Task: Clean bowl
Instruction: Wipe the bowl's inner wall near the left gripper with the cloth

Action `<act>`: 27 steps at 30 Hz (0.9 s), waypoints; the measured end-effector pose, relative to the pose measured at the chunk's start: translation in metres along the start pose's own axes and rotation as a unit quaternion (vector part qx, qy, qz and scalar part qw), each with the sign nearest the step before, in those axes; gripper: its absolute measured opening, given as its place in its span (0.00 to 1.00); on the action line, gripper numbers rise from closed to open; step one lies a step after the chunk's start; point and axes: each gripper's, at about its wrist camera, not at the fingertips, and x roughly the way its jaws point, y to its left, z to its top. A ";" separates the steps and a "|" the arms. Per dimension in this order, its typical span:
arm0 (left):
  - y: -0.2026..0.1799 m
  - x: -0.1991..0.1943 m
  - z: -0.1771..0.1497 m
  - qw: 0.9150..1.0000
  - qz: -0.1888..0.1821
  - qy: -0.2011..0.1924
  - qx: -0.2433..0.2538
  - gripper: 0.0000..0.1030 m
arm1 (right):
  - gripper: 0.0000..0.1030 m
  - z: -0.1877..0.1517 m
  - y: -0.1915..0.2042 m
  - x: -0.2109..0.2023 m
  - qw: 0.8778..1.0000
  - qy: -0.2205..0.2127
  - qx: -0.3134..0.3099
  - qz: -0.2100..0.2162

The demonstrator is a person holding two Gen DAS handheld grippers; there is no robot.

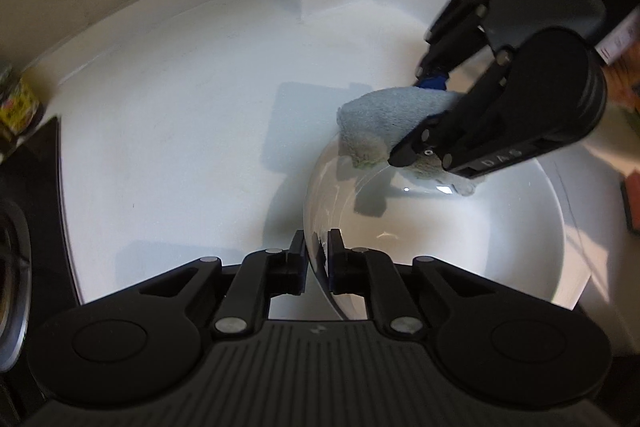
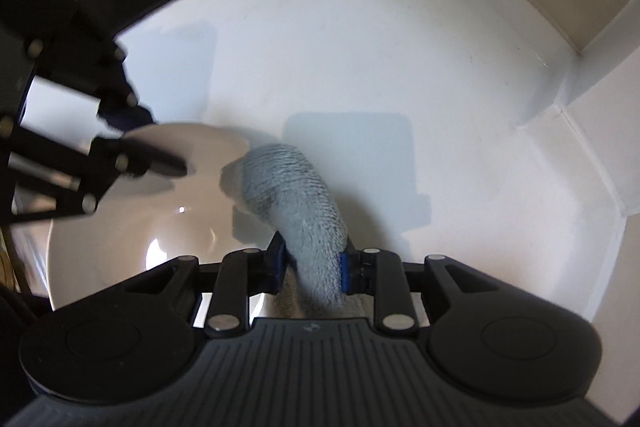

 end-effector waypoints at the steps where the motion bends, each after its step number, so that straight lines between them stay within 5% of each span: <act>1: 0.003 0.001 0.000 1.000 -0.001 0.002 -0.017 0.07 | 0.21 -0.001 -0.001 -0.001 1.000 -0.003 0.006 0.003; 9: -0.007 0.003 0.001 0.995 0.056 0.001 -0.081 0.06 | 0.21 -0.025 -0.015 -0.008 0.994 -0.057 0.097 0.019; 13: -0.003 0.005 0.003 0.995 0.045 -0.009 -0.085 0.05 | 0.21 -0.033 -0.016 -0.012 0.991 -0.068 0.115 0.015; 27: -0.010 0.001 -0.011 0.998 0.050 -0.011 -0.045 0.08 | 0.22 -0.010 0.009 -0.011 0.999 -0.037 0.011 -0.005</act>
